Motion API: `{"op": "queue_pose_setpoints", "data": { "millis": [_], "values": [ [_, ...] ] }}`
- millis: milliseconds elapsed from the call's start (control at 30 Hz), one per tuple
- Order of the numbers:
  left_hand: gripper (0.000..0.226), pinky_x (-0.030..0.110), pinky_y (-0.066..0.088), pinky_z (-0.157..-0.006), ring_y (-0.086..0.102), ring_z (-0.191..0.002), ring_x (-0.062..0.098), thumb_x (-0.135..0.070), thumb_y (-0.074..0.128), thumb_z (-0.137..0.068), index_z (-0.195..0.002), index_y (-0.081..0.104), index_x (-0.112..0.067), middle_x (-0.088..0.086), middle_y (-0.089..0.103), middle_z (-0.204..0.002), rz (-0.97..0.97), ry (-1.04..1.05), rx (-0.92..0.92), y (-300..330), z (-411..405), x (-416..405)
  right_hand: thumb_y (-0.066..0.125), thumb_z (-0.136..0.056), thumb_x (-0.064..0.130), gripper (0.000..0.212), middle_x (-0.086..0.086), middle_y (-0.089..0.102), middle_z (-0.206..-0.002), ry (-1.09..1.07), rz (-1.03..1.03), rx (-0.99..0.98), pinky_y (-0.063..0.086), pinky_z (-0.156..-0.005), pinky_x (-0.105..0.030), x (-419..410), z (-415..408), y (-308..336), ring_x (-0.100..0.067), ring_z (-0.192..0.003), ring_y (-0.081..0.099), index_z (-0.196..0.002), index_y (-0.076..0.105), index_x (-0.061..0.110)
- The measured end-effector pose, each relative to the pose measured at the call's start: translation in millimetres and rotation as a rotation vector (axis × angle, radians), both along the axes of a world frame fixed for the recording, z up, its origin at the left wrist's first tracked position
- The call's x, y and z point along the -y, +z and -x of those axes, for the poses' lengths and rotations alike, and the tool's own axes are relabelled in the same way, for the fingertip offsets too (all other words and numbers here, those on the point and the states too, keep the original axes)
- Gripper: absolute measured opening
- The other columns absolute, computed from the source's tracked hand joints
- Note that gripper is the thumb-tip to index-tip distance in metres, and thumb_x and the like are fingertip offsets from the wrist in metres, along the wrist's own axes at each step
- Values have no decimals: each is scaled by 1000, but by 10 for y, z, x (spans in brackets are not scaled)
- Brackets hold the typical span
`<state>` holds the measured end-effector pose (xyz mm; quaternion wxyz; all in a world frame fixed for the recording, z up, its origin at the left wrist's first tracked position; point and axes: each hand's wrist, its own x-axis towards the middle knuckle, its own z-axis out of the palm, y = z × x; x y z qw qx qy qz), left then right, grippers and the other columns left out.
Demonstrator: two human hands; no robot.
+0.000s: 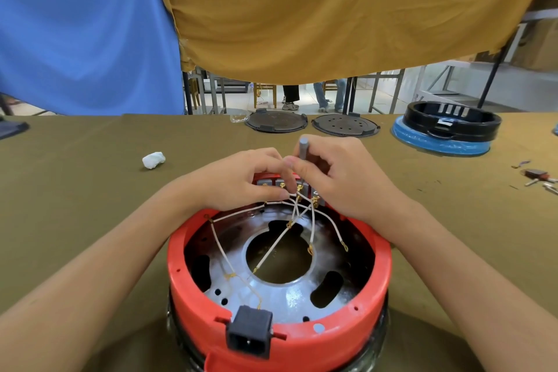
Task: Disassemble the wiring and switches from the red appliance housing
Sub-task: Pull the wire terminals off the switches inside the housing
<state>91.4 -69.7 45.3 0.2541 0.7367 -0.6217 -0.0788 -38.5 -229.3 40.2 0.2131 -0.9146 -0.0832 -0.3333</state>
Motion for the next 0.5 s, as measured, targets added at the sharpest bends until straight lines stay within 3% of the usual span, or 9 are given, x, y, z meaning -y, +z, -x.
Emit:
{"op": "queue_pose_setpoints", "data": {
  "millis": [167,367,500],
  "values": [
    [11,40,42,-103,57,-110,7,-30,68,-92,-101,70,-36,-9,57,-116,4,9,5,-10,-3,4,62,-98,32,29,-4,58,-61,-18,-240,-5,44,-59,-38,26,-30,-2,-18,-56,50,-77,63,12],
    [12,31,42,-101,58,-106,4,-30,68,-92,-101,71,-35,-11,56,-113,-4,17,4,-8,-1,4,62,-98,33,26,-18,64,-74,-23,-388,-41,55,-69,-51,33,-72,18,-34,-69,62,-83,64,12],
    [12,32,41,-103,57,-110,4,-30,68,-92,-100,71,-37,-11,56,-114,-7,13,1,-2,8,-1,61,-98,32,24,-20,63,-73,-47,-460,-78,49,-59,-38,70,-102,13,-17,-55,53,-83,65,13]
  ]
}}
